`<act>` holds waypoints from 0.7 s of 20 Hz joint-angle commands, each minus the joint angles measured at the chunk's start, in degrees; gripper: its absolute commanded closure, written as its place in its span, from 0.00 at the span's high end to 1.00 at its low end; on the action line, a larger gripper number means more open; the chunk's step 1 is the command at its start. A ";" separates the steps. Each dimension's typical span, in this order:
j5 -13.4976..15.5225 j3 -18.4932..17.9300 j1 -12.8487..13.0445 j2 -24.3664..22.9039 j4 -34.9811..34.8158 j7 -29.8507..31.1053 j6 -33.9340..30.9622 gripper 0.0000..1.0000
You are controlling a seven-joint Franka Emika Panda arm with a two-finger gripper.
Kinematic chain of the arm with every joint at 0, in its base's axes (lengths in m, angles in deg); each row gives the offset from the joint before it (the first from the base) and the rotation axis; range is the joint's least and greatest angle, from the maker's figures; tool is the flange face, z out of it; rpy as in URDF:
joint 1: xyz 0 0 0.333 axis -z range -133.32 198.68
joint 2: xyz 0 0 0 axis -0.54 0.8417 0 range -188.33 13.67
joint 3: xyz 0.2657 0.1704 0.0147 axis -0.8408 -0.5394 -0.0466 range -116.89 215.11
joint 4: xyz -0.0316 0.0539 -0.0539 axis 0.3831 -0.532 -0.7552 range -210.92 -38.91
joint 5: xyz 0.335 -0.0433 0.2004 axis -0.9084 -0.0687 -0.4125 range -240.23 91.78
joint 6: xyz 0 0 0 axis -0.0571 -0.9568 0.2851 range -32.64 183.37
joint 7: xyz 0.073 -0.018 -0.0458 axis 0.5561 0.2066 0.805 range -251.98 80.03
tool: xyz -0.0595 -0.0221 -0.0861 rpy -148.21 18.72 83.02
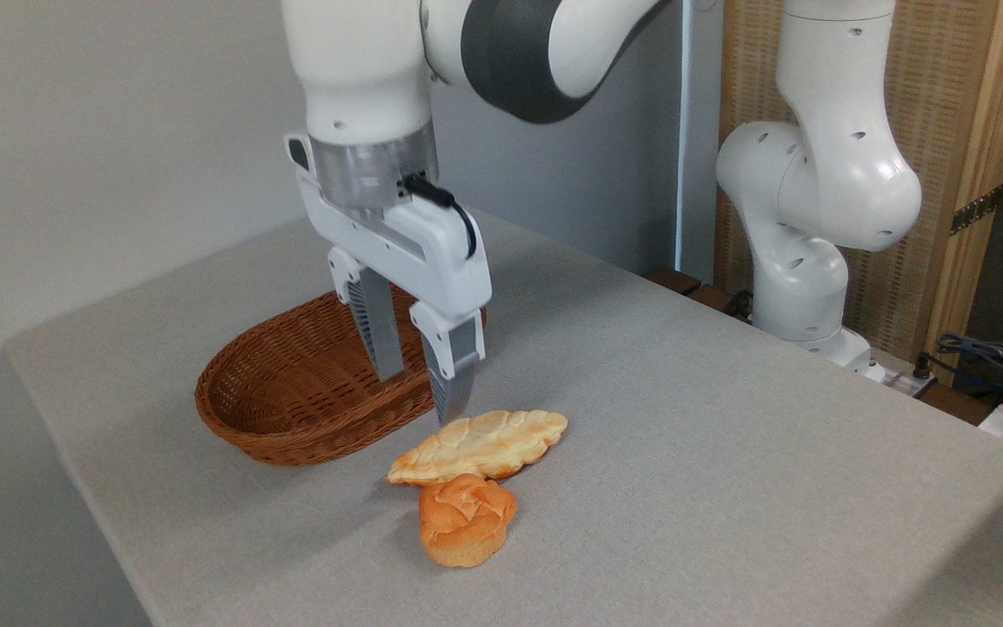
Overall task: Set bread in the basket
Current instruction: 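Move the open gripper over the small orange roll and lower it, then close the gripper around the small orange roll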
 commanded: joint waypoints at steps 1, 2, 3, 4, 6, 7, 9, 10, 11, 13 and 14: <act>-0.83 -1.01 -0.02 -0.07 -2.49 -3.78 0.91 1.00; -0.83 -1.53 -0.37 0.11 -3.02 -5.09 1.79 1.00; -0.83 -3.11 -0.46 0.28 -3.90 -6.15 2.84 1.00; -0.83 -4.17 -0.46 0.37 -5.21 -7.55 3.99 1.00; -0.83 -4.53 -0.46 1.16 -7.23 -9.93 6.27 1.00; -1.70 -5.57 -0.46 1.51 -7.77 -10.12 8.02 1.00; -2.41 -5.67 -0.46 2.91 -8.12 -10.03 10.66 1.00; -2.41 -5.67 -0.46 3.53 -8.04 -9.94 12.16 1.00; -2.32 -5.58 -0.46 3.80 -8.04 -9.94 13.30 1.00; -2.24 -5.58 -0.46 4.15 -8.04 -9.94 14.54 1.00; -2.32 -5.58 -0.38 4.67 -8.04 -9.94 14.98 1.00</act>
